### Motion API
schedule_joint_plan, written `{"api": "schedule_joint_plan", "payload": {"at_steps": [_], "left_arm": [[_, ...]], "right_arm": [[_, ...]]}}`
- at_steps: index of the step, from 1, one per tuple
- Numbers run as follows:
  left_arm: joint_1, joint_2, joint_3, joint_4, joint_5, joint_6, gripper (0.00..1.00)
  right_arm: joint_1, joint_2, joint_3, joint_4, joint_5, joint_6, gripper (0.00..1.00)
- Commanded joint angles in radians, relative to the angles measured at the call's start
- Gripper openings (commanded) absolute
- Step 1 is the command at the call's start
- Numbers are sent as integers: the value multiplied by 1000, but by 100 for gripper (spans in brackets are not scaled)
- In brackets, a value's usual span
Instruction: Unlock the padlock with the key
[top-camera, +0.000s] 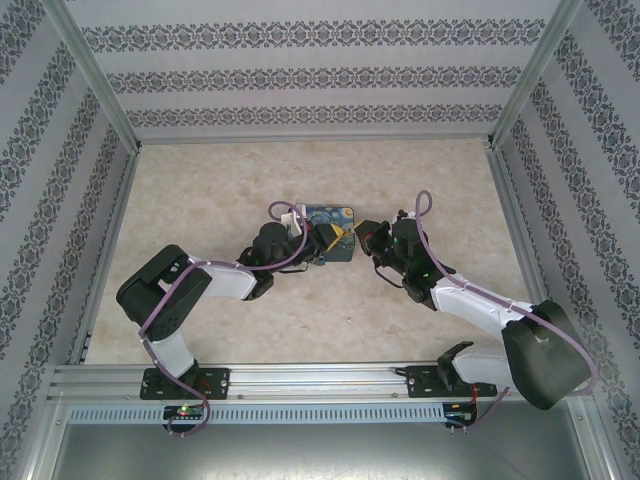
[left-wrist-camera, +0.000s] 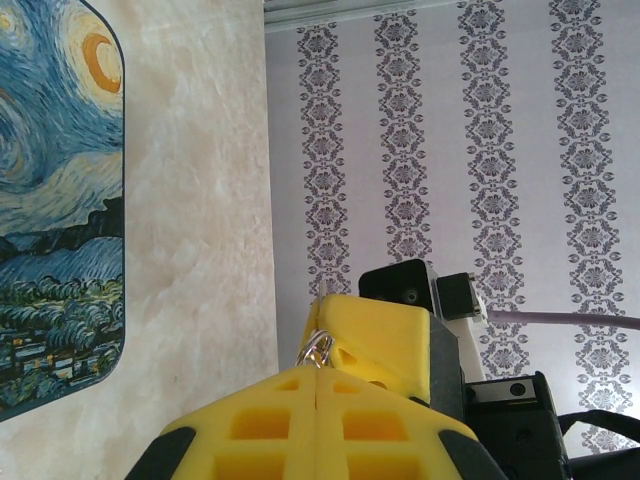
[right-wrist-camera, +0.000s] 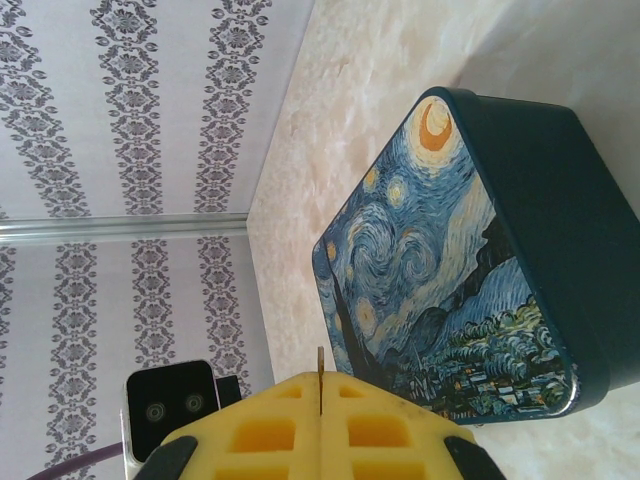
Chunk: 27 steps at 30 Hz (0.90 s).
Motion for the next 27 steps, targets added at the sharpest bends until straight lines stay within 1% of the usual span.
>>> {"api": "schedule_joint_plan", "payload": {"at_steps": [1,12,13,14,15,16,17,19,20,23,27], "left_arm": [[6,-34,3,18,4,22,0],[6,-24,2,38,-5,8,0],[7,-24,1,39,-6,8,0],[5,-24,-1,39,-7,8,0],[6,-24,0,38,-6,10,0],[6,-23,1,36,-7,11,0],[6,-23,1,36,-6,12,0],[7,-24,0,34,-5,15,0],[7,-24,0,32,-3,17,0],[10,-26,1,30,8,20,0],[26,-34,-4,22,31,31,0]], "right_arm": [[-10,-12,4,6,-3,-3,0],[4,-6,16,17,7,6,1],[2,-8,16,19,7,2,8],[2,-10,17,18,8,-2,19],[1,-16,14,15,11,-8,36],[-2,-24,12,6,14,-13,46],[-7,-32,9,-3,16,-17,52],[-22,-60,-8,-19,22,-26,58],[-30,-72,-15,-32,25,-29,59],[-60,-126,-44,-69,26,-47,61],[-108,-199,-53,-146,-2,-125,60]]}}
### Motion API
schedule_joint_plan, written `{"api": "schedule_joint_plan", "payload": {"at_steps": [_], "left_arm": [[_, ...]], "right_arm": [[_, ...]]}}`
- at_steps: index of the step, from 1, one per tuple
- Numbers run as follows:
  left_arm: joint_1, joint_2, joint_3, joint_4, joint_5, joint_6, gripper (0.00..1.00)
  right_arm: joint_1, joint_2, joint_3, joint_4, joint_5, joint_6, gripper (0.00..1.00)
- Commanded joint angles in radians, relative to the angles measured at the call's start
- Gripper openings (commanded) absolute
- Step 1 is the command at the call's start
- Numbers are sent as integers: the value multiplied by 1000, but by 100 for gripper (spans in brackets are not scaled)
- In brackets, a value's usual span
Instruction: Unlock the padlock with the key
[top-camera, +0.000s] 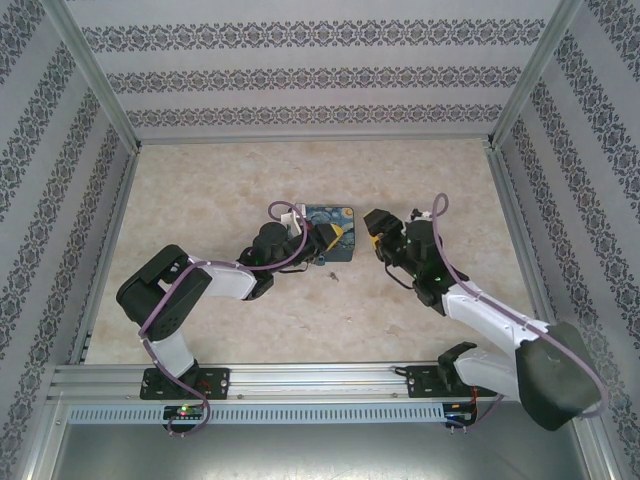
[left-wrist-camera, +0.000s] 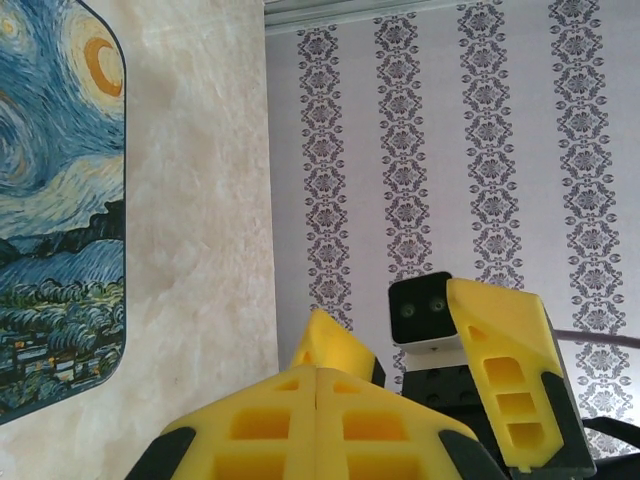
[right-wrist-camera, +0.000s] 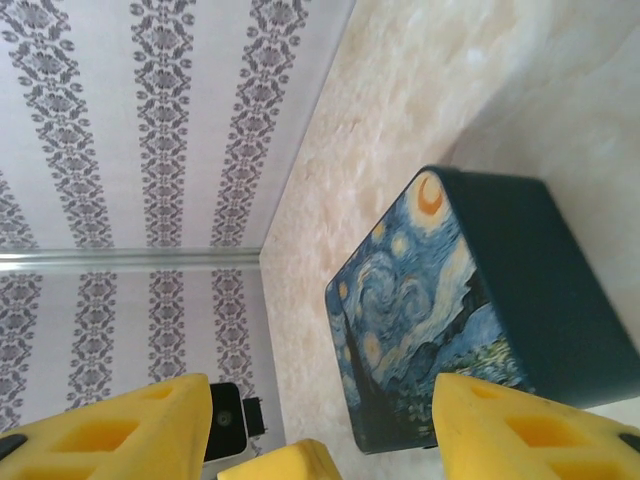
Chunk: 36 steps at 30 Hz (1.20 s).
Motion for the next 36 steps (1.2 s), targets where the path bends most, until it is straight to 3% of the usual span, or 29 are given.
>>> {"api": "schedule_joint_plan", "payload": {"at_steps": [1,7,10,13,15,17,21,27,36], "left_arm": [[28,-39,-5,11,34,36,0],[59,-125,-5,-172,62,142,0],[84,-199,-11,-294,53,198,9],[118,-278,-6,-464,29,258,29],[143,-333,-1,-564,6,299,56],[172,-383,1,-645,-17,331,75],[232,-465,8,-779,-60,375,96],[334,-522,21,-915,-72,415,100],[444,-564,-25,-904,-14,408,99]], "right_arm": [[-34,-57,-12,-91,-16,-98,61],[-37,-69,24,-232,-85,-211,59],[14,-21,75,-337,-119,-300,59],[101,42,122,-437,-104,-377,58],[166,79,133,-470,-67,-383,57],[234,129,151,-494,-26,-359,56],[327,229,199,-533,34,-284,56],[419,374,307,-628,107,-160,56],[480,532,507,-830,182,-78,51]]}}
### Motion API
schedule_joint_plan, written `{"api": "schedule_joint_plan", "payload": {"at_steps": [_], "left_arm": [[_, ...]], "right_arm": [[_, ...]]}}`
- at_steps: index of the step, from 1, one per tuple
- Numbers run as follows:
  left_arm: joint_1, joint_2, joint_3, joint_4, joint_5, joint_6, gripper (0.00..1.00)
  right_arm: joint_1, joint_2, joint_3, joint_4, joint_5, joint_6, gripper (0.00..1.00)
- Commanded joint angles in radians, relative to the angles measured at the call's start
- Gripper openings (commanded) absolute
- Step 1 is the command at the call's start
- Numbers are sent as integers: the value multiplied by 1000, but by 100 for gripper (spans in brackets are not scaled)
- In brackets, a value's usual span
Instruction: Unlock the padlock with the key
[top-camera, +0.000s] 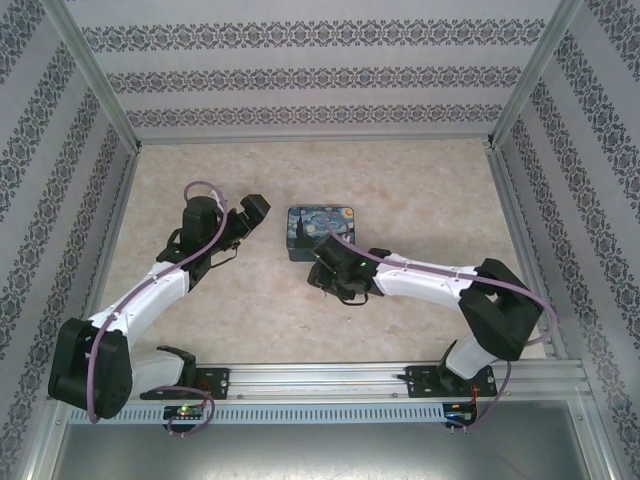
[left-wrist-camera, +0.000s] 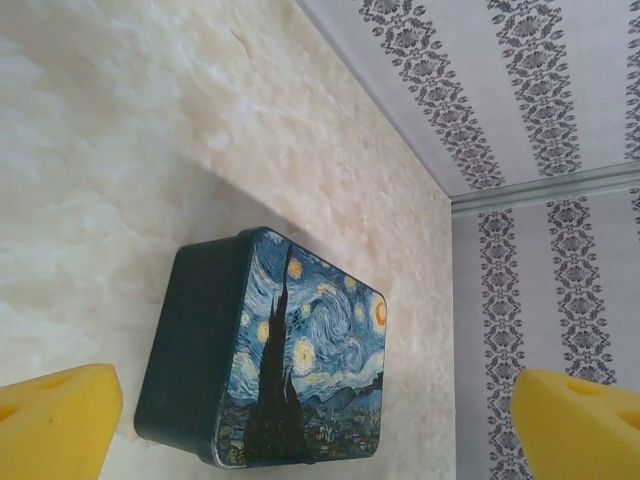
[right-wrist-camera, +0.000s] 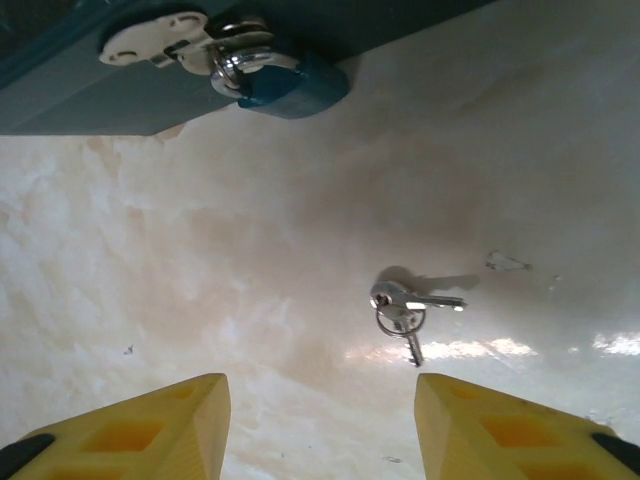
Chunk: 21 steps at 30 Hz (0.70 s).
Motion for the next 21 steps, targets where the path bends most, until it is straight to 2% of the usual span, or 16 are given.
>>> {"api": "schedule_joint_plan", "payload": {"at_steps": [1,10,21], "left_arm": [[28,-31,-27,-17,32,20,100],[66,-40,-33,-3,77,18,100],[74,-19,-29,34,108,0,100]], "right_arm": [[12,32,51,-128,63,59,51],[19,84,74,-156,64,121,49],[12,212,193,-205,62,108,49]]}}
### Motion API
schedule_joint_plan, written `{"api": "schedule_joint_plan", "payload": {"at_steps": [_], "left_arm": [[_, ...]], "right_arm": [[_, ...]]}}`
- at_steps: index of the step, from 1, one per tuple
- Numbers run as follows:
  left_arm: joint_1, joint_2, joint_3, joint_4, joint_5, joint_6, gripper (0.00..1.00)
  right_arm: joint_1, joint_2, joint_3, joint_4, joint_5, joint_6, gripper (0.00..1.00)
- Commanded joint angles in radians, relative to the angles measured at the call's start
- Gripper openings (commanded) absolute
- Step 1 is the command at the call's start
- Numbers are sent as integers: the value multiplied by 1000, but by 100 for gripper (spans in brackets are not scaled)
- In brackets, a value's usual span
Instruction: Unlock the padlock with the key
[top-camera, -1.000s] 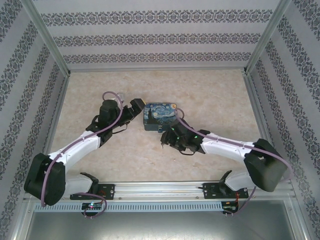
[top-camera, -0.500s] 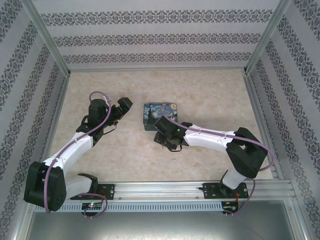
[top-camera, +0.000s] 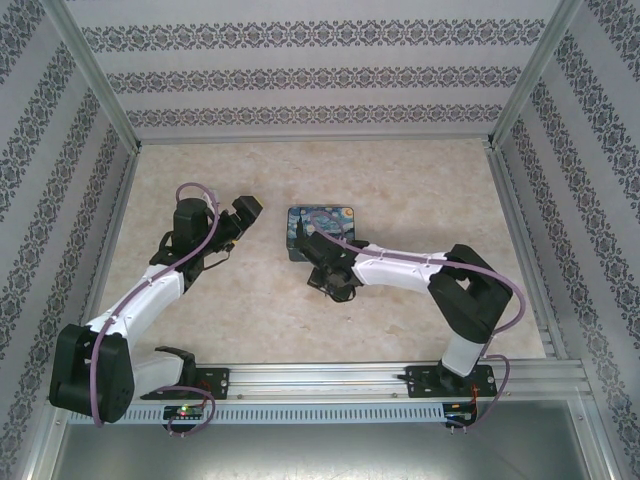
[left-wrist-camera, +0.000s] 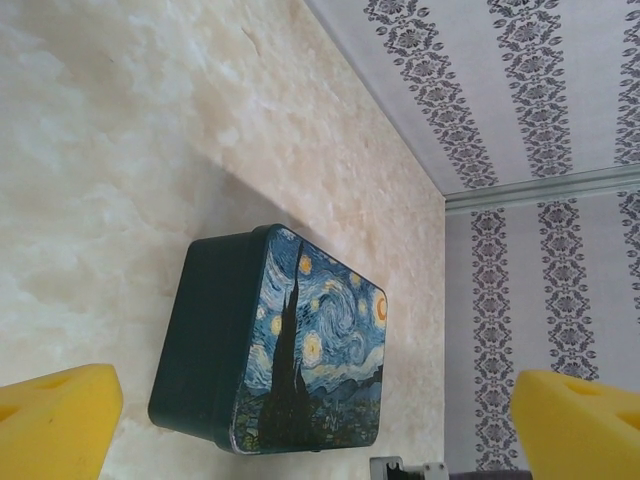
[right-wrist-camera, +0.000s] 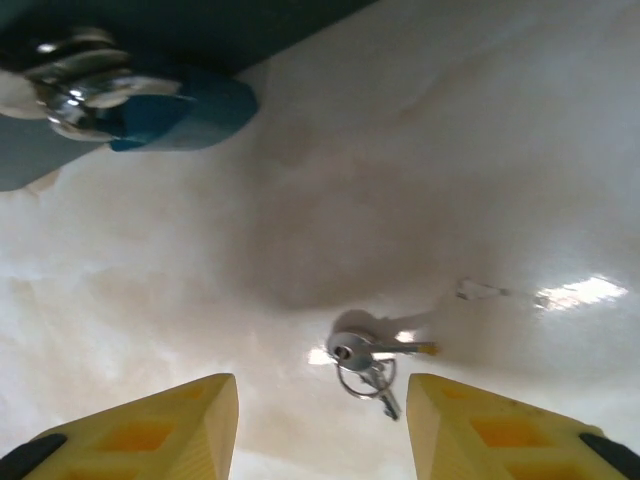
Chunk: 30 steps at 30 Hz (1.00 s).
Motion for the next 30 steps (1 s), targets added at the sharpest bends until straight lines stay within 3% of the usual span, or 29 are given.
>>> {"api": "schedule_joint_plan", "payload": {"at_steps": [1,21,25,30], "left_arm": [[16,0,-2,34,24,0,100],[28,25,-24,79,48,-27,99],[29,25,-32,85,52,-34,100],[28,22,-38,78,56,-33,100]], "right_arm": [[5,32,34,-54,20,11,49],[-19,124,78,-112,29,-16,44],[-26,154,90,-120,26,-34,39],[-28,173,76,-104,14,-53,24]]}}
